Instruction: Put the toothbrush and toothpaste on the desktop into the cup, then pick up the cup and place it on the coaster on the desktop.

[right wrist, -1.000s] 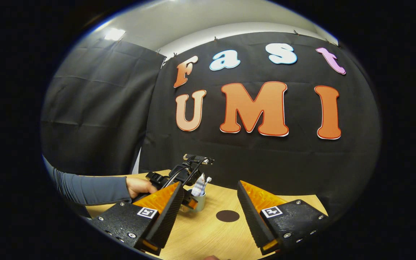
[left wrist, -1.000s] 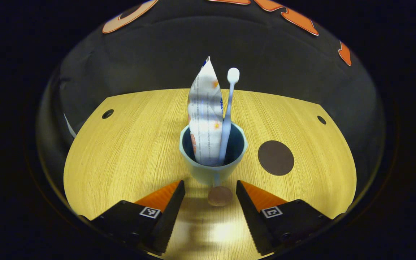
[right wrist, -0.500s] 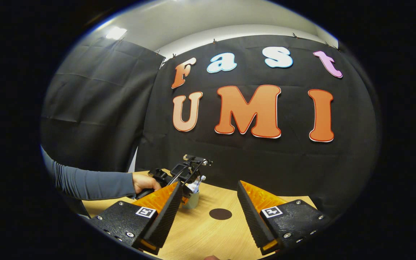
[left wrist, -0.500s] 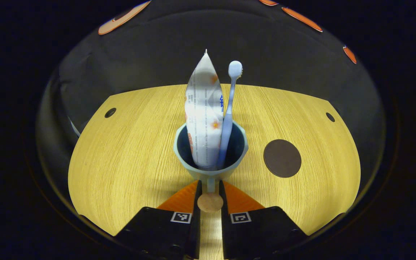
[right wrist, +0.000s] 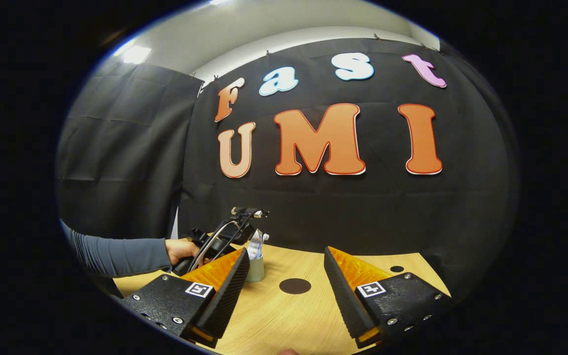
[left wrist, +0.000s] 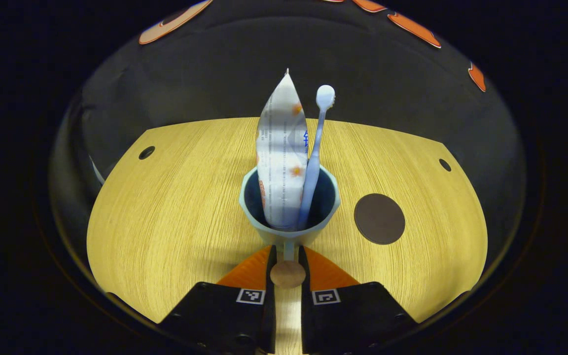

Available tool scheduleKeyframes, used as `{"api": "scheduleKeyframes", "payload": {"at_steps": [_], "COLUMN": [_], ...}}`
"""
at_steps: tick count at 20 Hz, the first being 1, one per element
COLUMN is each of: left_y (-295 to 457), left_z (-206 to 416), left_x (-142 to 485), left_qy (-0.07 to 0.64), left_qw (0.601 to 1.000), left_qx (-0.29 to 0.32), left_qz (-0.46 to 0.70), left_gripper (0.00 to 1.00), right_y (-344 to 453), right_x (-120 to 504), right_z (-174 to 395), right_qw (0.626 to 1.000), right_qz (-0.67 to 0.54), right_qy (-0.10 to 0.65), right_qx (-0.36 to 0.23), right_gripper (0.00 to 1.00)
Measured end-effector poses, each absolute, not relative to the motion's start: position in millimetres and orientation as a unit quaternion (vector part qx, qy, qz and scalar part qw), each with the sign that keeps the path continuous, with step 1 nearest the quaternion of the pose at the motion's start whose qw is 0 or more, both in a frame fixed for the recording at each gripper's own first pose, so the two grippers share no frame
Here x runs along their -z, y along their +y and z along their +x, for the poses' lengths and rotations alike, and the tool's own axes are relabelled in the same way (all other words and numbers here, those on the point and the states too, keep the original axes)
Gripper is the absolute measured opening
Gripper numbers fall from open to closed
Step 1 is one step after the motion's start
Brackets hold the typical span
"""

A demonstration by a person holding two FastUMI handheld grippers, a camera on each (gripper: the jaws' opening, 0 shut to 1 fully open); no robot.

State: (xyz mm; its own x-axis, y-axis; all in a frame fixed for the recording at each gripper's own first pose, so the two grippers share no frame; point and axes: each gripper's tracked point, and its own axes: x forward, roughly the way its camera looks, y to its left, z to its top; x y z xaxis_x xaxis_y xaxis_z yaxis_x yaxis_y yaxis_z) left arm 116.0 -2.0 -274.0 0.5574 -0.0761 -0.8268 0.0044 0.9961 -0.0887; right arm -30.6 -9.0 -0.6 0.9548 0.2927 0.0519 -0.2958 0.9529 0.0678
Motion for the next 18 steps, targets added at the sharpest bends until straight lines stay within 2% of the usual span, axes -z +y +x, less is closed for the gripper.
{"api": "scheduleKeyframes", "payload": {"at_steps": [7,18], "left_y": [-1,3], "left_z": [123,119], "left_x": [248,252], "left_qy": [0.421,0.458], "left_qw": [0.906,0.888], "left_qx": [0.043,0.039], "left_qz": [-0.012,-0.004], "left_gripper": [0.2,0.2], "right_y": [-27,-35], "right_x": [7,13], "right_z": [-35,-35], "right_qw": [0.99,0.991], "right_qz": [0.043,0.06], "right_qy": [-0.018,-0.007], "right_qx": [-0.129,-0.122], "right_gripper": [0.9,0.9]}}
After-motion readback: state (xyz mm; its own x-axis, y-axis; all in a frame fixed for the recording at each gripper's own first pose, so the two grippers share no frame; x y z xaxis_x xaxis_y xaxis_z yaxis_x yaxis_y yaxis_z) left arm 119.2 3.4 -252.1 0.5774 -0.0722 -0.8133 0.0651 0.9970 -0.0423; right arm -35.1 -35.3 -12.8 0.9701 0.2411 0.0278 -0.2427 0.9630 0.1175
